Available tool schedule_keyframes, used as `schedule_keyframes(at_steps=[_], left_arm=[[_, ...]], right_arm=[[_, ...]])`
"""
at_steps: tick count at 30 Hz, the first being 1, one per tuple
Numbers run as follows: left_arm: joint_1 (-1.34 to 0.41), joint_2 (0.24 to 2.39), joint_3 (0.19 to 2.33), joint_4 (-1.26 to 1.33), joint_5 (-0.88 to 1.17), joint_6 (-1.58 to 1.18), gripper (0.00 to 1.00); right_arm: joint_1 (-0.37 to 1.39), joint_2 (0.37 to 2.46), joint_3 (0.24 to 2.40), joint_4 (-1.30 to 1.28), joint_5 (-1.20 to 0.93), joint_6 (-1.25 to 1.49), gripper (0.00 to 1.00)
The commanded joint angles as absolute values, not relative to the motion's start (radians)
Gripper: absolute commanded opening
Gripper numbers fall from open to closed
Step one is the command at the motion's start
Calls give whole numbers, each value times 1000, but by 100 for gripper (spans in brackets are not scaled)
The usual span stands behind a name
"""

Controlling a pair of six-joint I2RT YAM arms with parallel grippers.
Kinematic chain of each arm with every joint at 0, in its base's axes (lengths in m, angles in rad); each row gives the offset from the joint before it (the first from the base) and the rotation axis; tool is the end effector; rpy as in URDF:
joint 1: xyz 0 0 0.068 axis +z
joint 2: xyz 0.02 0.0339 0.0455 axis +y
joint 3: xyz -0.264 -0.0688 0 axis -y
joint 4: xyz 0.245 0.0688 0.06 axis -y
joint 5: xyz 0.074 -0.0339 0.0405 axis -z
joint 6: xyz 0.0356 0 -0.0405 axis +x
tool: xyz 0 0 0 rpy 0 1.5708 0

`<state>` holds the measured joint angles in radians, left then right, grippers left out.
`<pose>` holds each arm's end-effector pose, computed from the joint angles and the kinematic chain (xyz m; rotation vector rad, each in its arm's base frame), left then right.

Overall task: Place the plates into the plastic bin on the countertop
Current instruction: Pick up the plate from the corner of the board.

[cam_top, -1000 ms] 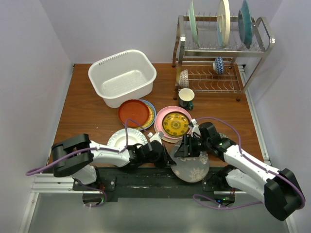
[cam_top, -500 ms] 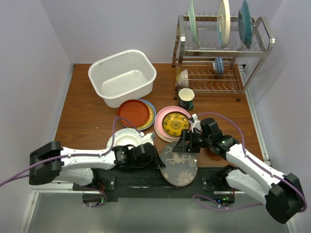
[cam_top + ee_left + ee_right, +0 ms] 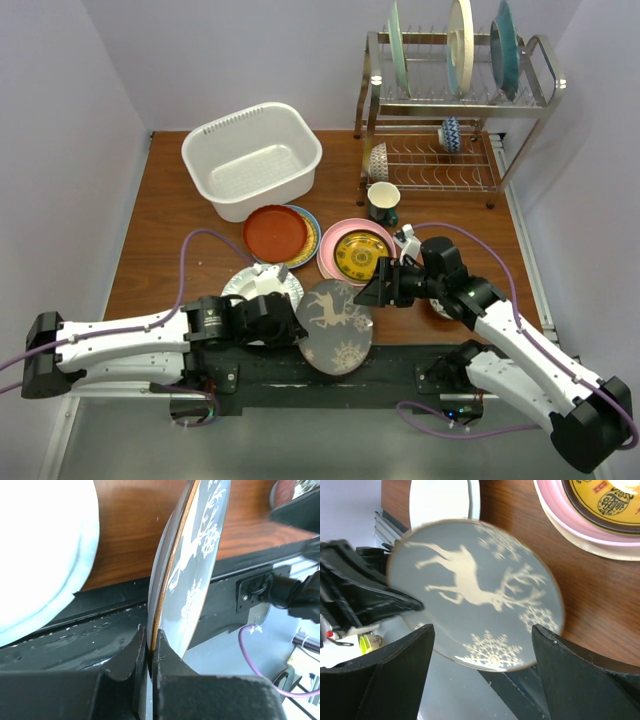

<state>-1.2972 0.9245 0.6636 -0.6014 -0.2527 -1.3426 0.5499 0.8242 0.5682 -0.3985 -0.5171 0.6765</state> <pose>0.0582 -0.1745 0.2367 -0.1812 2.5975 -0.8498 0.1410 0.1071 0.2394 -0.1606 2.4160 1.2007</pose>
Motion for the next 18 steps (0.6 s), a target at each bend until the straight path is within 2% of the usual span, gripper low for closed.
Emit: schedule_keyframes(at_steps=[1, 7, 18], left_arm=[[-1295, 850, 776, -626, -362, -1342, 0], [-1253, 818, 840, -690, -425, -1310, 0], [-990, 991, 968, -569, -215, -1025, 0]], right_arm=[[554, 821, 589, -410, -529, 687, 83], [554, 815, 537, -390, -552, 695, 83], [554, 787, 468, -373, -578, 707, 83]])
